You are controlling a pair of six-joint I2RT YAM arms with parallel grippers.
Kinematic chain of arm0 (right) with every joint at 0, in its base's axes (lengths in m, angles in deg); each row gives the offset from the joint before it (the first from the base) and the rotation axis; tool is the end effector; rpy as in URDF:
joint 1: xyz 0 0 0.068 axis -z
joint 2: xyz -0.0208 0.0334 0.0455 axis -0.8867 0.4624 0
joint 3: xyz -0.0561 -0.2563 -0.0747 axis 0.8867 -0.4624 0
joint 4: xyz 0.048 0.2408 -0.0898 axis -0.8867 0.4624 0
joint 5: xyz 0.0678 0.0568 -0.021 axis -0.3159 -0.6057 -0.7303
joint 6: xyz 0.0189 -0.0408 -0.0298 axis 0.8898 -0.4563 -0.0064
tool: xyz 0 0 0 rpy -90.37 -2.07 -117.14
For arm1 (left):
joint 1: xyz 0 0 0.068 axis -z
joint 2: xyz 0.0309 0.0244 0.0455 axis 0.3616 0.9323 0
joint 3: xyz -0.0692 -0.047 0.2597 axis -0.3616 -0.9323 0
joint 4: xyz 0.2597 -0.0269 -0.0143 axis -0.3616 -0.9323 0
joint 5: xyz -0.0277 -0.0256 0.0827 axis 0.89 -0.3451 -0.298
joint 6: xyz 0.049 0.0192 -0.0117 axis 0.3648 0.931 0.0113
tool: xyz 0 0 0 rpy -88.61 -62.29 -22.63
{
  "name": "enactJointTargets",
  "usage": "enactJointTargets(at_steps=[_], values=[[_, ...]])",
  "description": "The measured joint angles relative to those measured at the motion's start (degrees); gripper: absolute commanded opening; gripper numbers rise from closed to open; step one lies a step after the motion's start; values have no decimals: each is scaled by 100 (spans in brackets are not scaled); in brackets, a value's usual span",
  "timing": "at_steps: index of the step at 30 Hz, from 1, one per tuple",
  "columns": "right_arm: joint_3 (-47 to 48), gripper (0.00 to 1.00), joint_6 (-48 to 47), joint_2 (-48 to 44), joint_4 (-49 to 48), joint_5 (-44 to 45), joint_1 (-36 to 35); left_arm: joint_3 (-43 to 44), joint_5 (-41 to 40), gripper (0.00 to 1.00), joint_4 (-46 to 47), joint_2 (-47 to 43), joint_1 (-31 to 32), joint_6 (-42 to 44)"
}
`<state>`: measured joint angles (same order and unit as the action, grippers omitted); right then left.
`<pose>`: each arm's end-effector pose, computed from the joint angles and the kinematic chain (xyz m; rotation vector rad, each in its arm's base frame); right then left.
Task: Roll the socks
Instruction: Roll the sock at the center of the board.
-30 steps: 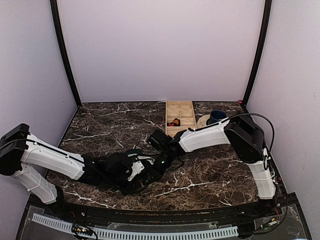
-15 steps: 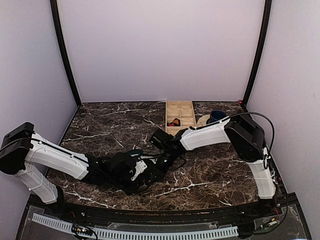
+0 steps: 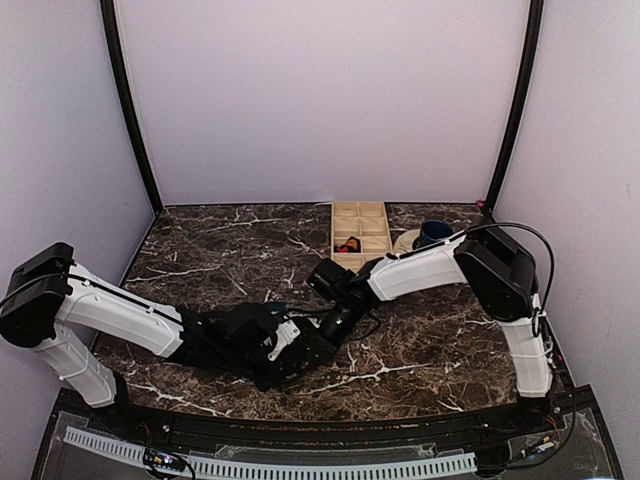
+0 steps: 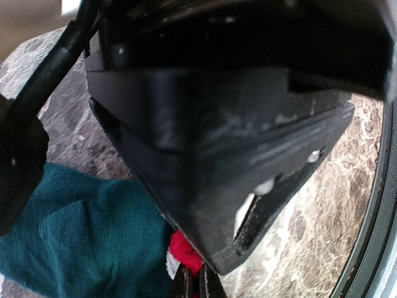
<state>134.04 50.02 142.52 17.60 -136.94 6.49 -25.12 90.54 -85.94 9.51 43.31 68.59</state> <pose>0.2190 0.3713 0.1116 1.4670 -2.3397 -1.3053 0.1236 -0.2608 0.1412 1.1360 2.2327 -0.6114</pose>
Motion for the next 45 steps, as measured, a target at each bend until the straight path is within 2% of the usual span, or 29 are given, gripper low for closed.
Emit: enactJointTargets(at_steps=[12,30,35,45], values=[[-625,30,321,-284,-586,-219,162,2,590,0,247,227,-72,-570],[-1366,30,861,-708,-1504,22,597,-302,1910,0,457,98,-813,-909],[-1609,30,911,-894,-1722,262,610,-254,2430,0,455,245,-1043,-938],[-2837,30,1047,-1810,-2616,1161,610,-116,3613,0,479,656,-1453,-1156]])
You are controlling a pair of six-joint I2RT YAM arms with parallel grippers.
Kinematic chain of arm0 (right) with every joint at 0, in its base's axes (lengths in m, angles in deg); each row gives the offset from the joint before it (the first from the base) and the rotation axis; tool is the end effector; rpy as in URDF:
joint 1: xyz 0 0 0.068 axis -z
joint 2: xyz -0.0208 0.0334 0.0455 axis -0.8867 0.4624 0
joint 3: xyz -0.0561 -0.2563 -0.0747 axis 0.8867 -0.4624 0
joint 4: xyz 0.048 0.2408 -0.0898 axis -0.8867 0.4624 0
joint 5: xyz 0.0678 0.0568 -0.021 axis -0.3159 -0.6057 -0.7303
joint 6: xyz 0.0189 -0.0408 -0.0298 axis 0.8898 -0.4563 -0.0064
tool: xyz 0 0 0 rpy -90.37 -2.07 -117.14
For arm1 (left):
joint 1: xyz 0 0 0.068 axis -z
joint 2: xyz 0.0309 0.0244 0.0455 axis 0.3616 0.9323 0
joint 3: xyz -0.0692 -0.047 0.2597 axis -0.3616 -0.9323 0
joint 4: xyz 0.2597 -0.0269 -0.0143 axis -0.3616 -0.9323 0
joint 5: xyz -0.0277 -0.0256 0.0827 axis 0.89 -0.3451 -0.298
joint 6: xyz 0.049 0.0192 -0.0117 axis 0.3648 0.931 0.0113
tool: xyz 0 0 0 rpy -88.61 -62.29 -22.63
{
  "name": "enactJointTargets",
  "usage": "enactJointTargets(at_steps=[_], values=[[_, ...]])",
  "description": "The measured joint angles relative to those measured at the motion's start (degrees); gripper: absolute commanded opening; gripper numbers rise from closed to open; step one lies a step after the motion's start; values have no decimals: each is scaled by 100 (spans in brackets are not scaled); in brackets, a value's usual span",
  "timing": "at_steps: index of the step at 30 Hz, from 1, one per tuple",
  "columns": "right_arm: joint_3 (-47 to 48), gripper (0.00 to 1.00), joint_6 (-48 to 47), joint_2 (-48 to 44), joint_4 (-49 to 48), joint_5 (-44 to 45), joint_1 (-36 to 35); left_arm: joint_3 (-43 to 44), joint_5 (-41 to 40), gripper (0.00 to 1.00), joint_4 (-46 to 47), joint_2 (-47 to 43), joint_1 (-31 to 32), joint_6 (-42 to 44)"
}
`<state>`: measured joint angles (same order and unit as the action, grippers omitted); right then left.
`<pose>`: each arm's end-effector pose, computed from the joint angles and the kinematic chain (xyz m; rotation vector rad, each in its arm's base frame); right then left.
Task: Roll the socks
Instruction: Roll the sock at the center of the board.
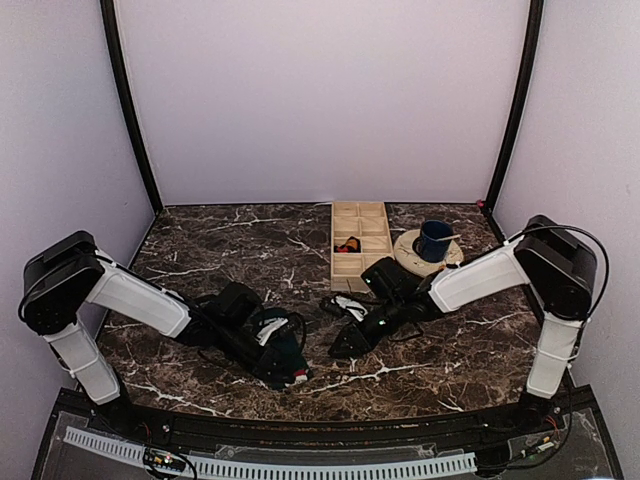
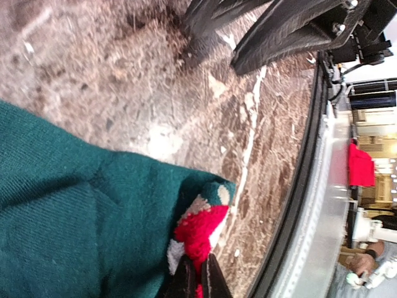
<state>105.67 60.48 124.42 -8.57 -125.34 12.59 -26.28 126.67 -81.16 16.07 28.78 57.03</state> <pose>0.2143 0.2867 0.1213 -1.1424 2.4145 1.1894 0.1683 -0.2339 0.1166 0.9451 2.5221 -1.2912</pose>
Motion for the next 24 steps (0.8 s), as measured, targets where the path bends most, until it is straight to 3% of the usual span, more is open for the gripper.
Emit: enactJointTargets(at_steps=[6,11,24], values=[[-568,30,-216,-691,-511,662,-131,24,503,0,-11,186,-170,-101],[-846,31,-767,-1161,-822,1338,-678,87,894,0,-83,361,-308,-144],[-750,37,-2225,-1093,-870,2693,-2159,221,1263,0,-321,575,-409,-136]])
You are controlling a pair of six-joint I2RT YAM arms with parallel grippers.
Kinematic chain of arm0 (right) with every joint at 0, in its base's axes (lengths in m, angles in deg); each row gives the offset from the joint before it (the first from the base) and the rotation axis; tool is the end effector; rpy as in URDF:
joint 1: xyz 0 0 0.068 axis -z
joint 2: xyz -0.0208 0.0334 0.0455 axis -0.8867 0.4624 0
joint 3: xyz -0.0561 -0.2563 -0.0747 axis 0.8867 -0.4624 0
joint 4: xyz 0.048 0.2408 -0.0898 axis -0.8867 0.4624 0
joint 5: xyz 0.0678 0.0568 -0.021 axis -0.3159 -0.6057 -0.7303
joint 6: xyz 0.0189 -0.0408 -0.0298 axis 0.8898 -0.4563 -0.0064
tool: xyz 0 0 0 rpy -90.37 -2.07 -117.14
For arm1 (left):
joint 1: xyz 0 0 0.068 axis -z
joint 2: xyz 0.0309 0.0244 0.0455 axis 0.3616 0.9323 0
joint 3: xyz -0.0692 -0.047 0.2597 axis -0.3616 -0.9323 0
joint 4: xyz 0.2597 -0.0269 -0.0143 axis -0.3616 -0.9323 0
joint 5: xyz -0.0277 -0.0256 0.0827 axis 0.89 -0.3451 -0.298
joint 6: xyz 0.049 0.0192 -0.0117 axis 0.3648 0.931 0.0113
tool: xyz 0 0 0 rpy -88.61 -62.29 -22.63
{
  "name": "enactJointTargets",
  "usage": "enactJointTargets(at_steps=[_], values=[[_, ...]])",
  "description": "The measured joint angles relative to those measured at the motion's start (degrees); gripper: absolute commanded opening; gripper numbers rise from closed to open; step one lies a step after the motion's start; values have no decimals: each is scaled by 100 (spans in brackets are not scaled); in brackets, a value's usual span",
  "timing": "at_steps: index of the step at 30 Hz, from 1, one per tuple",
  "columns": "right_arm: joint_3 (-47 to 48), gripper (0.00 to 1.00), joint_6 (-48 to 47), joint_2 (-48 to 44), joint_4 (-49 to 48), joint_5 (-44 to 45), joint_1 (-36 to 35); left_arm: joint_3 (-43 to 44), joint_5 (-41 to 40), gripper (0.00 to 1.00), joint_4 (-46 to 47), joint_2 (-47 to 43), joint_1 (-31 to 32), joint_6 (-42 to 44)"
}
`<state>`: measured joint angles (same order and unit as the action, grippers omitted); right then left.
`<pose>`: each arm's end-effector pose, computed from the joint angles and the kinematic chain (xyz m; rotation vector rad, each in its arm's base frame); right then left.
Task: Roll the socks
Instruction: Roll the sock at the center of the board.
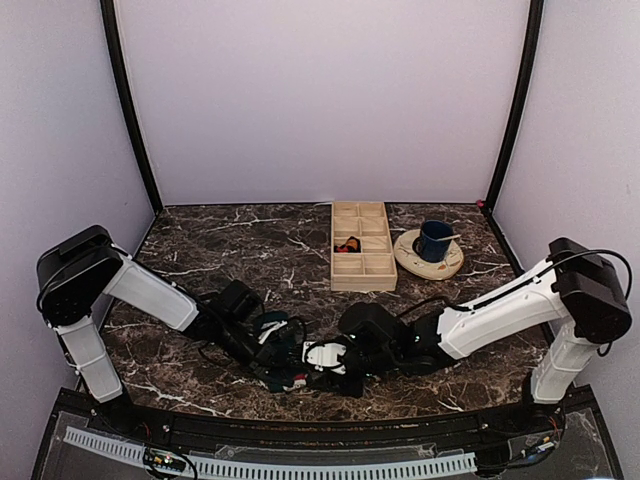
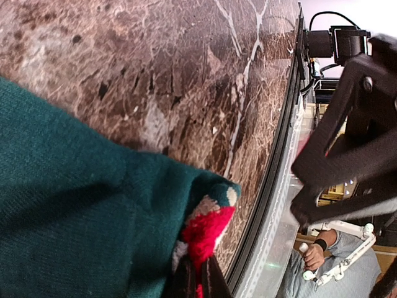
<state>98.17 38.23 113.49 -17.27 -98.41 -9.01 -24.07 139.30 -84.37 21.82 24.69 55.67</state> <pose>0.1022 0.3225 0.1547 -1.6326 1.7419 0.7089 0.1819 -0.2267 0.0996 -0.8699 -2.5735 1.4763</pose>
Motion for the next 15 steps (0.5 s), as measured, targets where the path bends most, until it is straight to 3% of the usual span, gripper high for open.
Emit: enactJointTargets(at_steps=[15], values=[[678,37,-820,734,284,680,-455,0,175,0,-72,57,-42,92]])
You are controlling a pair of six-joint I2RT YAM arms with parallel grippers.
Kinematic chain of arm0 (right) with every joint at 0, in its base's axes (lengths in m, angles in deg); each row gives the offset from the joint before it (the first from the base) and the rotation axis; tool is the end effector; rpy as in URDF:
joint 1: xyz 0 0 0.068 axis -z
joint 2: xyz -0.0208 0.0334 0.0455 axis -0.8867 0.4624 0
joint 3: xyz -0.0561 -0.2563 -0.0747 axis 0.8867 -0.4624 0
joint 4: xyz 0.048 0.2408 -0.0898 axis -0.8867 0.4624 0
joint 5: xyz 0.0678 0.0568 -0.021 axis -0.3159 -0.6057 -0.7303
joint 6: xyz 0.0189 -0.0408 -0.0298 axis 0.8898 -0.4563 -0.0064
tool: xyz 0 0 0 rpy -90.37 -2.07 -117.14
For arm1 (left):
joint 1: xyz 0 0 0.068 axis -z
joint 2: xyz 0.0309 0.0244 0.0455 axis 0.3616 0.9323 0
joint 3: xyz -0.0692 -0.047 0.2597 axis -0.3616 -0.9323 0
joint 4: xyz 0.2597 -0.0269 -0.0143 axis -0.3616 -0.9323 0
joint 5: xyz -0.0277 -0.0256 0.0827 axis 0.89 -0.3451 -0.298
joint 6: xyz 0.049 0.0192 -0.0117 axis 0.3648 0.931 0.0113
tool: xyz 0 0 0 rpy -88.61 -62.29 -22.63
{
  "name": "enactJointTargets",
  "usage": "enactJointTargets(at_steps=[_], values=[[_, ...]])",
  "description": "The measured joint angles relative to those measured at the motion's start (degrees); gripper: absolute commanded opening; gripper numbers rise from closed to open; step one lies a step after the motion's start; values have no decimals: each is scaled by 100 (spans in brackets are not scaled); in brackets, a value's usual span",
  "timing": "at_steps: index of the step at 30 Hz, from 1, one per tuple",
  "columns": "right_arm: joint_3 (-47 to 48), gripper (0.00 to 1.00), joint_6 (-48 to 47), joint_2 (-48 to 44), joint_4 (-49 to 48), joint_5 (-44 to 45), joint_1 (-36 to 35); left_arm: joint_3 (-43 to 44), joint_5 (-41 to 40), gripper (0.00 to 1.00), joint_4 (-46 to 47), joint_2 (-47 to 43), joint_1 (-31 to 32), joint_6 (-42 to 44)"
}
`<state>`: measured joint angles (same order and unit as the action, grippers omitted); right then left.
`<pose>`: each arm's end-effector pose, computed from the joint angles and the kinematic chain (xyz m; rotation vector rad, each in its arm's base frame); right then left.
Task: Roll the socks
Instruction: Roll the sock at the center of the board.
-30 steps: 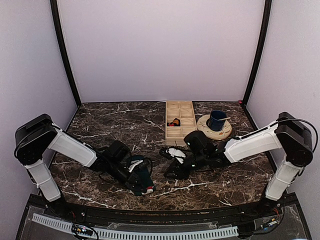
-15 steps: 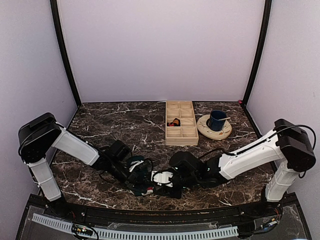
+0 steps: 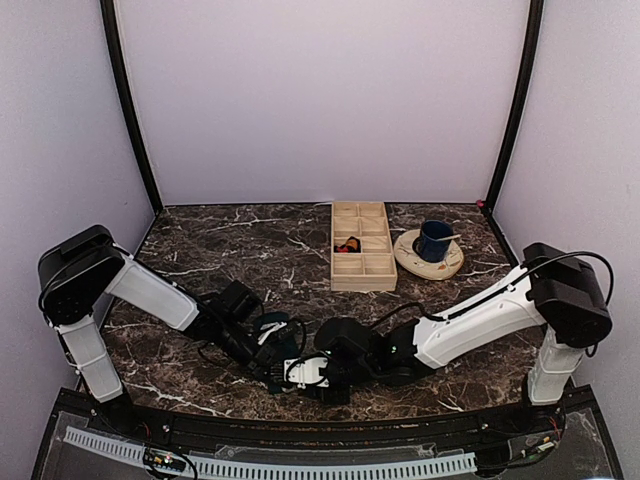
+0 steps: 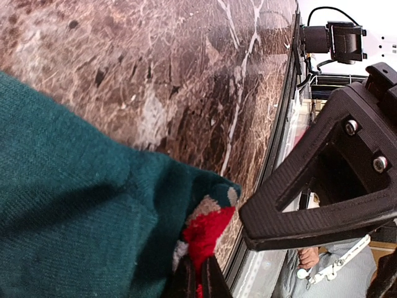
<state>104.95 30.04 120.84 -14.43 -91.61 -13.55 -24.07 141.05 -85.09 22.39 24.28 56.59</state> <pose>0.0871 0.3554 0.1414 -1.7895 1.6155 0.5220 0.1819 -0.2247 0.0970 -0.8699 -2.5401 1.4829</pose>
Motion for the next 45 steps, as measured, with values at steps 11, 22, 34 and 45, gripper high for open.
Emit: enactJointTargets(at_steps=[11,22,34,45], values=[[166,32,-376,284,42,179,-2,0,140,0,-11,57,-26,39],[258,12,-629,452,22,227,-2,0,247,0,-42,96,-33,68],[424,3,-603,516,164,74,94,-11,-44,25,-256,-175,-85,-42],[850,1,-387,697,623,-313,271,-44,-1685,34,-925,-1174,-190,-431]])
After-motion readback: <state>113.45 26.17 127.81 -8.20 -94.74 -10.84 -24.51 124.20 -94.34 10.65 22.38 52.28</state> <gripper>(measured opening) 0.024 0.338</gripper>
